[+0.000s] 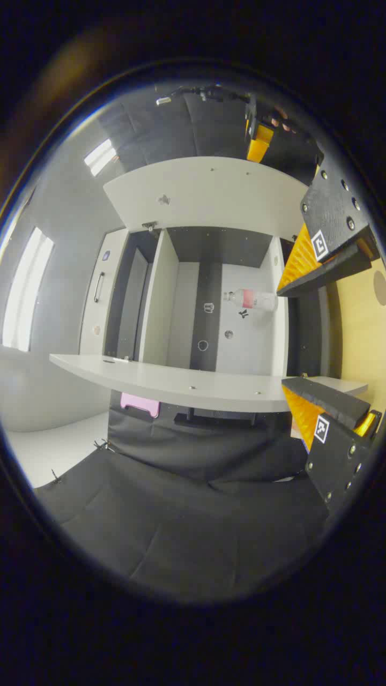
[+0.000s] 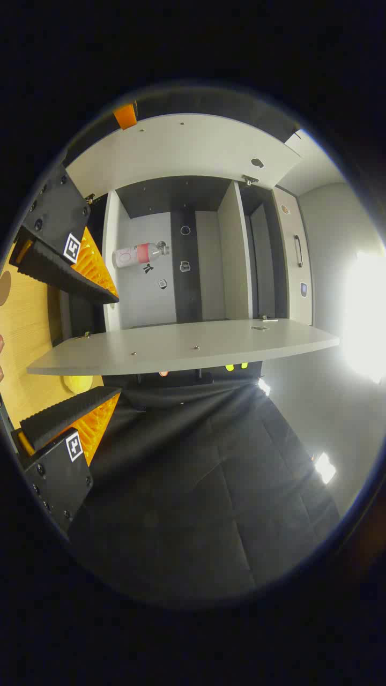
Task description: Grasp the bottle in the cabinet with the left hand and place it on the coaster, then close the right door with the right hand and the left door with the left hand.
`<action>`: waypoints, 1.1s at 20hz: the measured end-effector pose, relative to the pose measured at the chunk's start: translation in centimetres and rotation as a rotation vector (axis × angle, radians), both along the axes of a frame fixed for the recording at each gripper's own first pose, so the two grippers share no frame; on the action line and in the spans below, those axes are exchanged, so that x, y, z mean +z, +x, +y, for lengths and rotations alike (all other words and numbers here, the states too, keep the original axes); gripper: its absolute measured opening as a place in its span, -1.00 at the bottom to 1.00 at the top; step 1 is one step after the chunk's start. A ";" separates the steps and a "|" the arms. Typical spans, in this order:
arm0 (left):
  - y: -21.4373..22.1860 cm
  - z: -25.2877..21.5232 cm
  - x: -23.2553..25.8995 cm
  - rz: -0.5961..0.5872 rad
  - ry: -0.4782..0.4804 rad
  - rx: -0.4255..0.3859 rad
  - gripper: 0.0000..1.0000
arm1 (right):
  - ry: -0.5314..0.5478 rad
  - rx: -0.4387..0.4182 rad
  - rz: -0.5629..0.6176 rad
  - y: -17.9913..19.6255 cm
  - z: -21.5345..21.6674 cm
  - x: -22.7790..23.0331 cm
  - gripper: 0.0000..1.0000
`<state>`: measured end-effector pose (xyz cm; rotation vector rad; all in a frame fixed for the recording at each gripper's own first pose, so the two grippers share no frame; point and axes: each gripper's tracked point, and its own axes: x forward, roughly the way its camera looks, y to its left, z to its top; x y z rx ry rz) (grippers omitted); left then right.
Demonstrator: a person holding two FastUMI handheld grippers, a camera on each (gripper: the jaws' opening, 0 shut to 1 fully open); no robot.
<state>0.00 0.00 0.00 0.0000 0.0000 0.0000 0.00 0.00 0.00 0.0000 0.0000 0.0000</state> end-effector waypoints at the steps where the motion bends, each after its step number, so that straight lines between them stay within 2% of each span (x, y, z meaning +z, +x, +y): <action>1: 0.0 -0.3 -0.1 0.005 0.001 -0.009 0.76 | -0.002 -0.002 -0.001 -0.1 -0.1 0.0 0.83; 2: 0.1 -0.6 -0.3 0.011 0.000 -0.017 0.75 | -0.004 -0.003 -0.001 -0.2 -0.2 0.0 0.83; 3: 0.2 -0.8 -0.4 0.014 -0.004 -0.023 0.75 | -0.005 -0.006 0.001 -0.4 -0.3 0.0 0.95; 14: 0.1 -2.1 -1.6 0.040 0.008 -0.045 0.76 | 0.008 -0.042 0.018 -0.8 -2.2 -0.4 0.94; 22: 2.9 -5.3 -1.4 0.036 0.008 -0.106 0.76 | 0.020 -0.138 0.006 -1.6 -6.0 -0.2 0.95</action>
